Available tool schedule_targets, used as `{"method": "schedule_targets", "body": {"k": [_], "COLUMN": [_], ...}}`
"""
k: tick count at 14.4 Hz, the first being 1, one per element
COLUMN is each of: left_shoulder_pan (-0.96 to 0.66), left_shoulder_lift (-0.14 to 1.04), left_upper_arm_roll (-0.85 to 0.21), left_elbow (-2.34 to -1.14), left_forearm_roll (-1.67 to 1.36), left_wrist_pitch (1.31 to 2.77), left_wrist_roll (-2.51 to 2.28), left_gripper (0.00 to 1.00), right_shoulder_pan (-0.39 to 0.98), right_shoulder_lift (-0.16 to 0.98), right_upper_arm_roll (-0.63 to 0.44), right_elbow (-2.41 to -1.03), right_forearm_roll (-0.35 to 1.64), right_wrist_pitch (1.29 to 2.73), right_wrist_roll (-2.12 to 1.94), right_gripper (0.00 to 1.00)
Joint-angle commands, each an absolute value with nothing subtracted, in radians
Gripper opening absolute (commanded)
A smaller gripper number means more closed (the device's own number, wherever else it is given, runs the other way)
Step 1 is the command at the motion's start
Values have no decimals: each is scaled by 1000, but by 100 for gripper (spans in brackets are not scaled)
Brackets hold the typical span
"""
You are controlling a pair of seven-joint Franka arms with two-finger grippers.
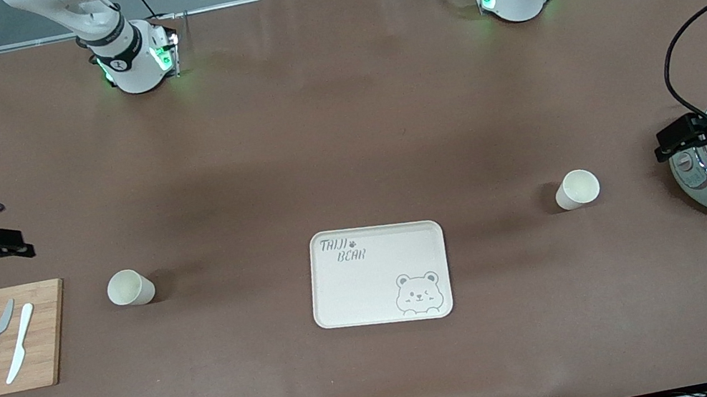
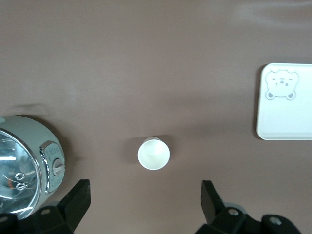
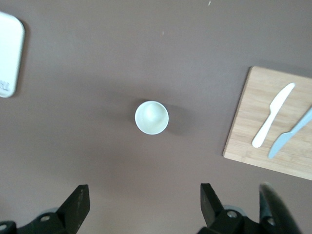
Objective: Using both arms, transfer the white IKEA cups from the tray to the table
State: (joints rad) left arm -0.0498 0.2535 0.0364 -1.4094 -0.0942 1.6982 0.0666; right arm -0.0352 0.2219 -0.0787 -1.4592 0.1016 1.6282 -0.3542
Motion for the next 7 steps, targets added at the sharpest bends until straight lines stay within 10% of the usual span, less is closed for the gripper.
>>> {"method": "schedule_targets", "body": {"k": [1,7], "left_shoulder_pan": [-44,-41], "left_shoulder_lift": [209,180], "left_upper_arm_roll": [20,-14], "left_elbow": [-1410,-1411], "left_forearm_roll": [-80,-31], "left_wrist_pitch": [1674,1632], "left_wrist_roll": [61,71], "left_gripper": [100,100], "right_shoulder_pan": [-49,-54], "right_shoulder_lift": [152,135], "right_upper_arm_roll": [-72,-64], "right_elbow": [-1465,-1434], "right_forearm_roll": [101,74], "right_wrist_pitch": [1621,1641], "right_wrist_roll": [-272,-163], "right_gripper": [100,100]}}
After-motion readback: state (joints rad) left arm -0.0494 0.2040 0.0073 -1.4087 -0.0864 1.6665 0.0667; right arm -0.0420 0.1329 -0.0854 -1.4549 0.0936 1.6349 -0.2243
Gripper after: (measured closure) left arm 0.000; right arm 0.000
